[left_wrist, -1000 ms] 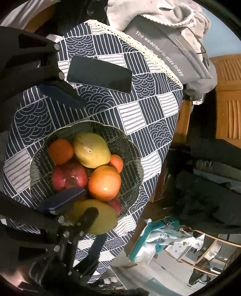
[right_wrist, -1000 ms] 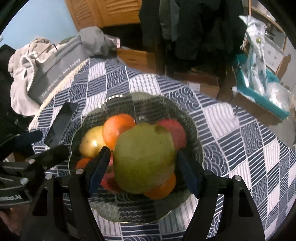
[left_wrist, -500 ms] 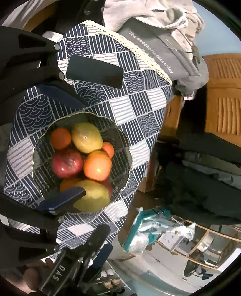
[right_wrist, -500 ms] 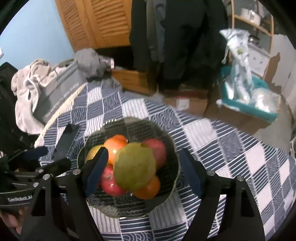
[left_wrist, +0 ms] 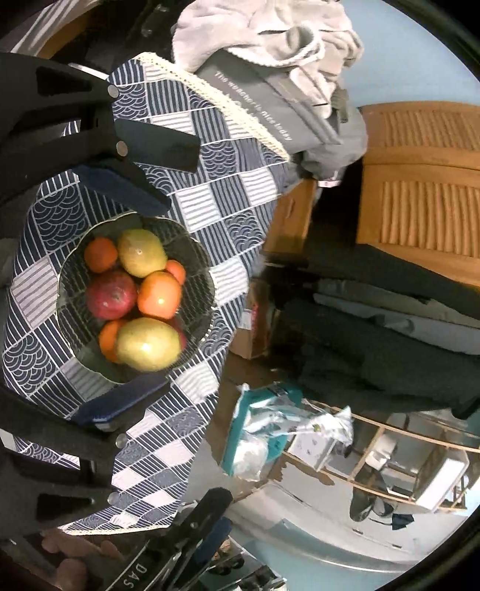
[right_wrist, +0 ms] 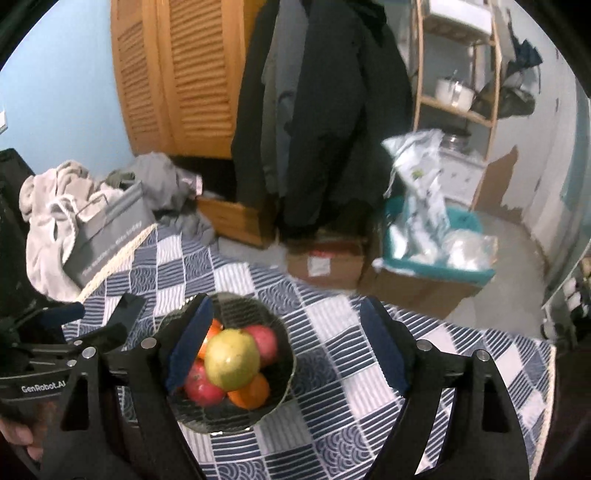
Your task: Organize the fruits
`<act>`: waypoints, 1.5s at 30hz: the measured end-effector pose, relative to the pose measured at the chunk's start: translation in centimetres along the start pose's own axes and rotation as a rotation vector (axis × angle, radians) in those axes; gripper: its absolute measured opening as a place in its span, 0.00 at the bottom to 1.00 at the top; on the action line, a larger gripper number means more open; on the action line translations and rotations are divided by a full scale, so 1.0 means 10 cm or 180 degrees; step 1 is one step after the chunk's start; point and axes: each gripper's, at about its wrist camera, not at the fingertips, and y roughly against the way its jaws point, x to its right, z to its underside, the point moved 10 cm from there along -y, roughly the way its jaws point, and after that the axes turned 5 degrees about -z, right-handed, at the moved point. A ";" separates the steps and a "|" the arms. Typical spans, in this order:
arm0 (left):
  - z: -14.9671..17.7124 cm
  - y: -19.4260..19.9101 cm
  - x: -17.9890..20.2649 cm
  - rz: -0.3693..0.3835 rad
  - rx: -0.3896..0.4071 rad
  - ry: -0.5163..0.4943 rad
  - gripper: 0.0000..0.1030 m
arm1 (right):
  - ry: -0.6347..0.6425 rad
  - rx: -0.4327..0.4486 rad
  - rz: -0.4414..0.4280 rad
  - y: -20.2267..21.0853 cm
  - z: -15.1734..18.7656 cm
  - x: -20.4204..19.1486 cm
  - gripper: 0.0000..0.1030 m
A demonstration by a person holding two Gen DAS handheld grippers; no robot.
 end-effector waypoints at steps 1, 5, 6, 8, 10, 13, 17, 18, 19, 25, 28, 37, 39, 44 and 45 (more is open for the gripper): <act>-0.02 0.04 0.01 -0.0007 0.0039 -0.0005 0.87 | 0.0010 0.0033 0.0017 0.05 -0.02 0.01 0.80; -0.10 0.20 0.05 -0.0044 0.0196 -0.0061 0.90 | 0.0064 0.0162 0.0105 0.25 -0.10 0.04 0.80; -0.12 0.24 0.07 -0.0052 0.0237 -0.0081 0.92 | 0.0079 0.0191 0.0138 0.29 -0.12 0.05 0.80; -0.16 0.32 0.10 -0.0061 0.0332 -0.0128 0.93 | 0.0099 0.0243 0.0189 0.38 -0.15 0.08 0.80; -0.20 0.42 0.15 -0.0066 0.0423 -0.0177 0.94 | 0.0080 0.0303 0.0221 0.47 -0.17 0.11 0.80; -0.25 0.52 0.18 -0.0068 0.0542 -0.0202 0.99 | 0.0018 0.0397 0.0249 0.61 -0.20 0.18 0.80; -0.32 0.65 0.22 -0.0044 0.0659 -0.0195 0.99 | 0.0007 0.0500 0.0353 0.79 -0.22 0.29 0.80; -0.33 0.67 0.23 -0.0036 0.0681 -0.0192 0.99 | 0.0005 0.0527 0.0374 0.83 -0.23 0.30 0.80; -0.35 0.70 0.24 -0.0032 0.0707 -0.0191 0.99 | 0.0003 0.0559 0.0400 0.88 -0.24 0.33 0.81; -0.40 0.84 0.31 -0.0020 0.0849 -0.0211 0.99 | -0.0009 0.0683 0.0474 1.04 -0.26 0.42 0.81; -0.43 0.90 0.33 -0.0070 0.0947 -0.0243 0.99 | -0.0023 0.0706 0.0532 1.07 -0.25 0.48 0.81; -0.49 1.00 0.40 -0.0072 0.1075 -0.0272 0.99 | -0.0154 0.0738 0.0575 1.12 -0.21 0.64 0.81; -0.49 1.01 0.40 -0.0061 0.1085 -0.0269 0.99 | -0.0158 0.0737 0.0583 1.13 -0.20 0.66 0.81; -0.50 1.02 0.43 -0.0067 0.1101 -0.0277 0.99 | -0.0179 0.0713 0.0586 1.11 -0.17 0.70 0.81; -0.50 1.02 0.43 -0.0069 0.1103 -0.0275 0.99 | -0.0186 0.0710 0.0581 1.11 -0.16 0.70 0.81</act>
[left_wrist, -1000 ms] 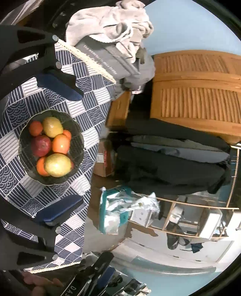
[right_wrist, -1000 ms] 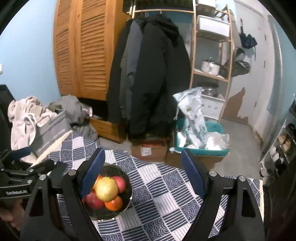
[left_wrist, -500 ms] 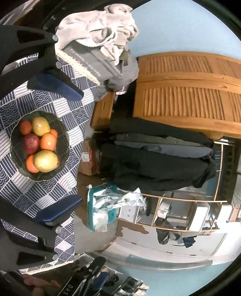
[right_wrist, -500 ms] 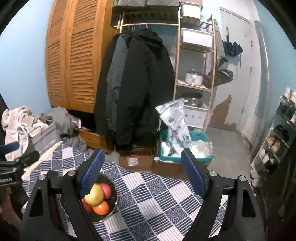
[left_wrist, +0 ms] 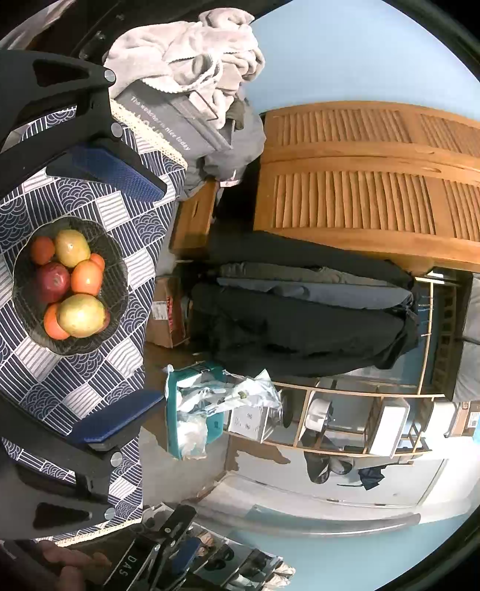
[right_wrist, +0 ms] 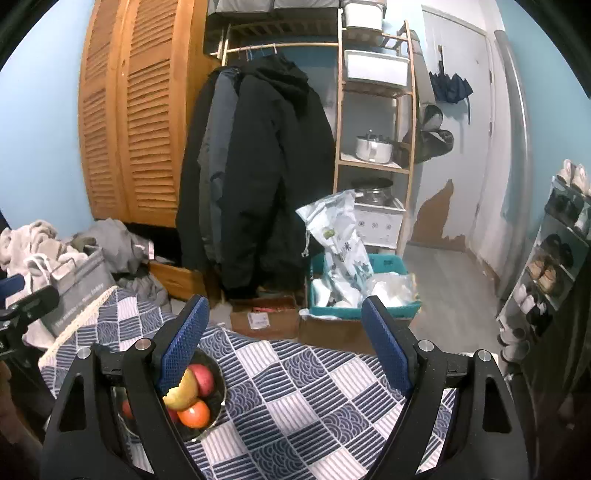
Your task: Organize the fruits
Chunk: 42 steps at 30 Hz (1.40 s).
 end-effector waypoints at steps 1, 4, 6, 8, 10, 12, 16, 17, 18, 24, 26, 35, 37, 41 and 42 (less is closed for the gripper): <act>0.00 0.00 0.00 -0.0006 0.0001 -0.0004 0.99 | -0.0003 -0.0004 -0.0006 0.00 0.00 0.00 0.81; 0.00 0.00 0.01 -0.0012 -0.0011 -0.0019 0.99 | 0.0001 -0.0006 0.0000 0.00 0.00 0.01 0.81; 0.00 0.00 0.02 -0.0013 -0.0010 -0.0025 0.99 | -0.0003 -0.0007 -0.0005 0.00 0.01 0.02 0.81; 0.00 0.00 0.02 -0.0014 -0.0013 -0.0021 0.99 | -0.0001 -0.0004 -0.0007 0.00 0.00 0.01 0.81; 0.00 0.00 0.02 -0.0009 -0.0011 -0.0023 0.99 | 0.0006 -0.0002 -0.0008 0.00 0.00 0.02 0.81; 0.01 -0.01 0.03 -0.0003 -0.0025 -0.0035 0.99 | 0.0006 -0.0005 -0.0006 0.00 0.01 0.01 0.81; 0.01 0.00 0.06 -0.0002 -0.0028 -0.0062 0.99 | 0.0005 -0.0008 -0.0003 0.00 0.01 0.01 0.81; 0.01 -0.01 0.07 -0.0003 -0.0027 -0.0061 0.99 | 0.0006 -0.0008 0.0000 0.00 0.01 0.01 0.81; 0.01 -0.01 0.07 -0.0003 -0.0027 -0.0060 0.99 | 0.0008 -0.0008 0.0001 0.00 0.01 0.01 0.81; 0.01 0.00 0.07 -0.0014 -0.0028 -0.0060 0.99 | 0.0007 -0.0007 0.0001 0.00 0.01 0.01 0.81; 0.01 0.00 0.07 -0.0016 -0.0025 -0.0068 0.99 | 0.0006 -0.0007 0.0000 0.00 0.01 0.01 0.81; 0.01 0.01 0.06 -0.0021 -0.0017 -0.0075 0.99 | 0.0016 -0.0026 0.0005 0.00 0.03 0.02 0.81; 0.00 0.01 0.06 -0.0023 -0.0014 -0.0075 0.99 | 0.0013 -0.0027 0.0007 0.00 0.03 0.02 0.81; -0.01 0.01 0.01 -0.0041 -0.0001 -0.0077 0.99 | 0.0012 -0.0027 0.0006 0.00 0.03 0.02 0.81; -0.02 0.01 -0.01 -0.0049 0.0003 -0.0076 0.99 | 0.0014 -0.0026 0.0006 0.00 0.03 0.02 0.81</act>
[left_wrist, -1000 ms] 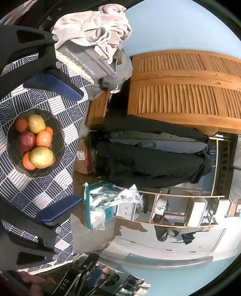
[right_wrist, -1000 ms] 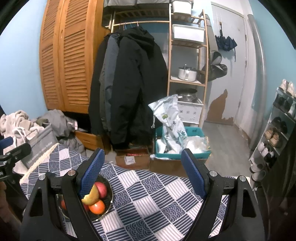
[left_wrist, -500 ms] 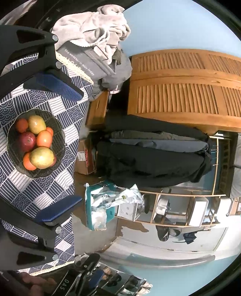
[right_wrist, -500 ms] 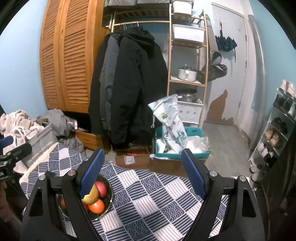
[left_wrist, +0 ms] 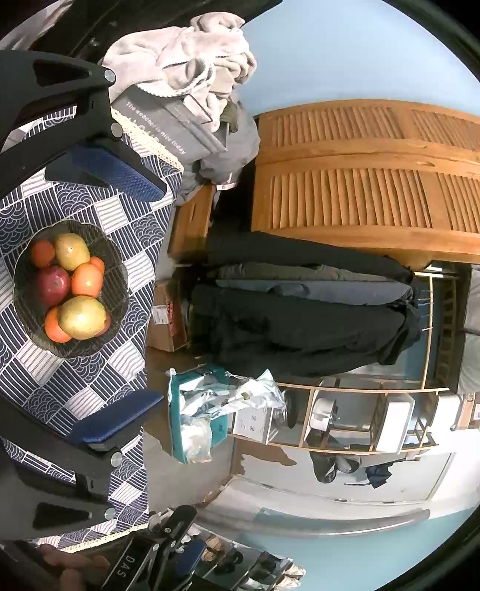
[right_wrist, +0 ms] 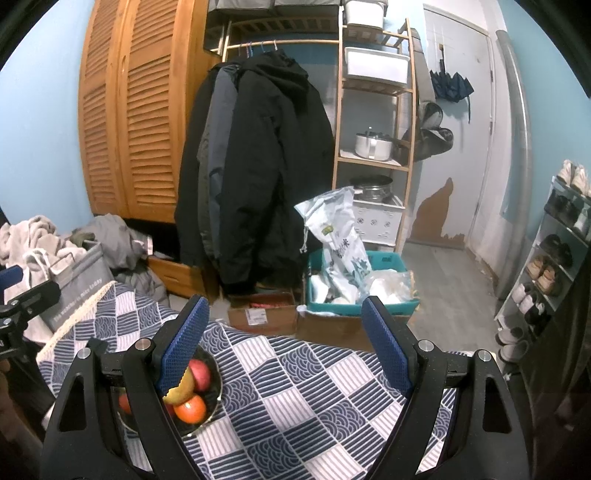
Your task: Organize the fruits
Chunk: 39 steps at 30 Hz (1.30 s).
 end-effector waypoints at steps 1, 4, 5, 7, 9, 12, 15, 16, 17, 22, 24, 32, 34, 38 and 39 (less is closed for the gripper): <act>0.00 0.00 -0.01 -0.0006 0.0001 0.0001 0.99 | 0.0000 0.0000 0.0001 0.00 0.00 0.00 0.81; -0.01 0.00 -0.03 -0.0029 0.0010 0.0000 0.99 | -0.0002 -0.0002 -0.0004 0.00 0.00 0.00 0.81; -0.02 0.00 -0.01 -0.0040 0.0014 -0.0004 0.99 | 0.0001 -0.0002 -0.0001 0.00 0.00 0.00 0.81; -0.02 0.01 0.00 -0.0056 0.0021 -0.0017 0.99 | 0.0003 -0.0001 -0.0003 0.00 0.00 0.00 0.81; -0.02 0.00 0.00 -0.0069 0.0024 -0.0037 0.99 | 0.0003 -0.0002 0.0000 0.00 0.00 -0.01 0.81; -0.02 0.01 0.01 -0.0070 0.0023 -0.0067 0.99 | 0.0002 -0.0005 0.0000 0.00 0.00 -0.01 0.81; -0.02 0.01 0.04 -0.0084 0.0020 -0.0112 0.99 | 0.0002 -0.0005 0.0000 0.00 0.00 -0.01 0.81; -0.02 0.01 0.04 -0.0103 0.0019 -0.0126 0.99 | 0.0001 -0.0004 0.0001 0.00 0.00 -0.01 0.81; -0.01 0.01 0.06 -0.0121 0.0018 -0.0137 0.99 | 0.0000 -0.0003 0.0001 0.00 0.00 -0.01 0.81; 0.01 -0.01 0.07 -0.0137 -0.0013 -0.0147 0.99 | 0.0003 -0.0004 0.0000 0.00 -0.01 -0.01 0.81; 0.01 -0.01 0.07 -0.0125 -0.0030 -0.0113 0.99 | 0.0004 -0.0004 0.0003 0.00 -0.01 -0.01 0.81; 0.00 0.00 0.08 -0.0160 -0.0007 -0.0105 0.99 | 0.0004 -0.0006 0.0000 0.00 -0.01 -0.01 0.81; 0.00 0.00 0.08 -0.0162 0.0000 -0.0111 0.99 | 0.0010 -0.0005 0.0003 0.00 -0.01 -0.01 0.81; 0.00 0.00 0.09 -0.0165 -0.0001 -0.0115 0.99 | 0.0006 -0.0007 0.0000 0.00 -0.01 -0.01 0.81; 0.00 0.00 0.10 -0.0152 -0.0007 -0.0112 0.99 | 0.0009 -0.0005 -0.0002 0.00 -0.01 -0.01 0.81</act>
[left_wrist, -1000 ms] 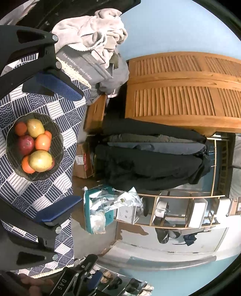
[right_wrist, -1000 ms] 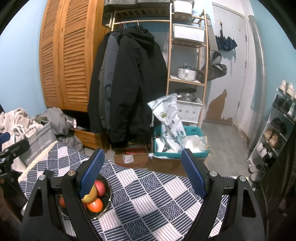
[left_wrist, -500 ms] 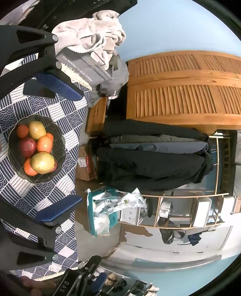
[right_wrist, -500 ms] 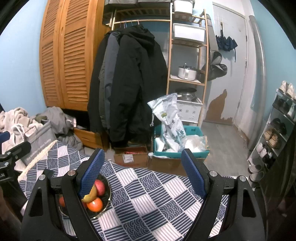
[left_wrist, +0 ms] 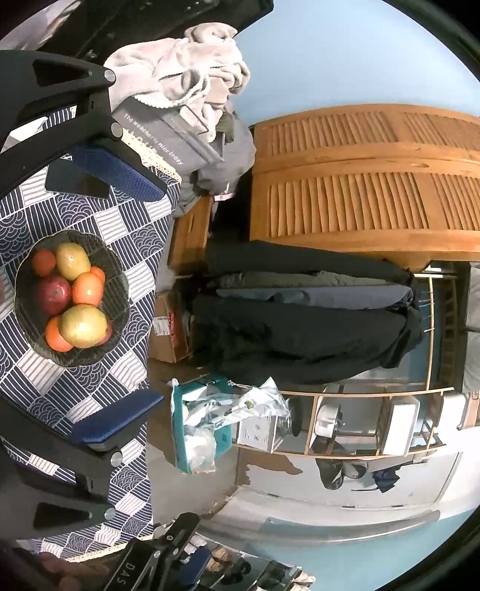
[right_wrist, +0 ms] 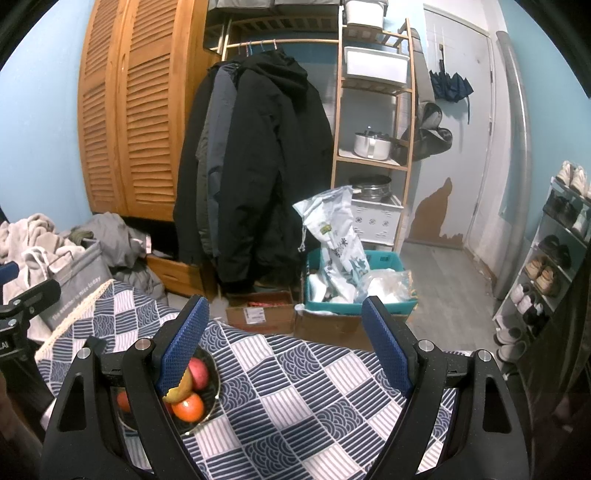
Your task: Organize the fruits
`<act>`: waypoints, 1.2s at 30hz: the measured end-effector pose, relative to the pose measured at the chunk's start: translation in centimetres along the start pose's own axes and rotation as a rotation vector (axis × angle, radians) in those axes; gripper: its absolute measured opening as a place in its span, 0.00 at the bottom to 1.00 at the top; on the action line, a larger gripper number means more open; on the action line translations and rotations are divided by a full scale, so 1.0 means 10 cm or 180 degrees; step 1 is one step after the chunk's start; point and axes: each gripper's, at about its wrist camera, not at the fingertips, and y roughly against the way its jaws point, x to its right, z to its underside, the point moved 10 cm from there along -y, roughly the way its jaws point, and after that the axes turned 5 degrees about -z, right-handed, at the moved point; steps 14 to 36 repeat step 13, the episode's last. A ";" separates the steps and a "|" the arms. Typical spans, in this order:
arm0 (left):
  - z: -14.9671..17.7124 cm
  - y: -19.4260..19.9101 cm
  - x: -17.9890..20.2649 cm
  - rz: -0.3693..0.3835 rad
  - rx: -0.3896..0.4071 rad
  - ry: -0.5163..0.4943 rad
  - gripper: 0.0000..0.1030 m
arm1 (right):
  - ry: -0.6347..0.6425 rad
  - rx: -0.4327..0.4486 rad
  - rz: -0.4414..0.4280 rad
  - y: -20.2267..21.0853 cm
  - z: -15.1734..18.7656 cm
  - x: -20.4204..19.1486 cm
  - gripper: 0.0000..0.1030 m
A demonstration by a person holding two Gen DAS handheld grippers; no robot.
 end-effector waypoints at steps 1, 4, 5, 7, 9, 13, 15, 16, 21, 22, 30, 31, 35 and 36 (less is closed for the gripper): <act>0.00 0.00 0.00 0.0010 -0.0004 0.0001 0.99 | 0.0003 0.0003 0.0001 0.00 0.00 0.00 0.81; 0.00 0.00 0.01 -0.0002 -0.0007 -0.0006 0.99 | 0.0001 0.0011 0.0007 0.01 0.01 0.03 0.81; 0.00 0.00 0.01 0.0001 -0.0009 -0.0005 0.99 | -0.0001 0.0012 0.0009 0.01 0.02 0.04 0.81; 0.00 0.00 0.02 0.0014 -0.0012 0.0006 0.99 | 0.0000 0.0009 0.0006 0.01 0.01 0.03 0.81; 0.01 -0.01 0.01 0.0023 -0.0023 0.0024 0.99 | 0.0003 0.0002 0.0008 0.02 0.02 0.04 0.81; 0.05 -0.04 -0.01 -0.0003 -0.0077 0.0049 0.99 | 0.0012 -0.0007 0.0018 0.04 0.06 0.11 0.81; 0.05 -0.04 -0.01 -0.0003 -0.0077 0.0049 0.99 | 0.0012 -0.0007 0.0018 0.04 0.06 0.11 0.81; 0.05 -0.04 -0.01 -0.0003 -0.0077 0.0049 0.99 | 0.0012 -0.0007 0.0018 0.04 0.06 0.11 0.81; 0.05 -0.04 -0.01 -0.0003 -0.0077 0.0049 0.99 | 0.0012 -0.0007 0.0018 0.04 0.06 0.11 0.81; 0.05 -0.04 -0.01 -0.0003 -0.0077 0.0049 0.99 | 0.0012 -0.0007 0.0018 0.04 0.06 0.11 0.81; 0.05 -0.04 -0.01 -0.0003 -0.0077 0.0049 0.99 | 0.0012 -0.0007 0.0018 0.04 0.06 0.11 0.81; 0.05 -0.04 -0.01 -0.0003 -0.0077 0.0049 0.99 | 0.0012 -0.0007 0.0018 0.04 0.06 0.11 0.81; 0.05 -0.04 -0.01 -0.0003 -0.0077 0.0049 0.99 | 0.0012 -0.0007 0.0018 0.04 0.06 0.11 0.81; 0.05 -0.04 -0.01 -0.0003 -0.0077 0.0049 0.99 | 0.0012 -0.0007 0.0018 0.04 0.06 0.11 0.81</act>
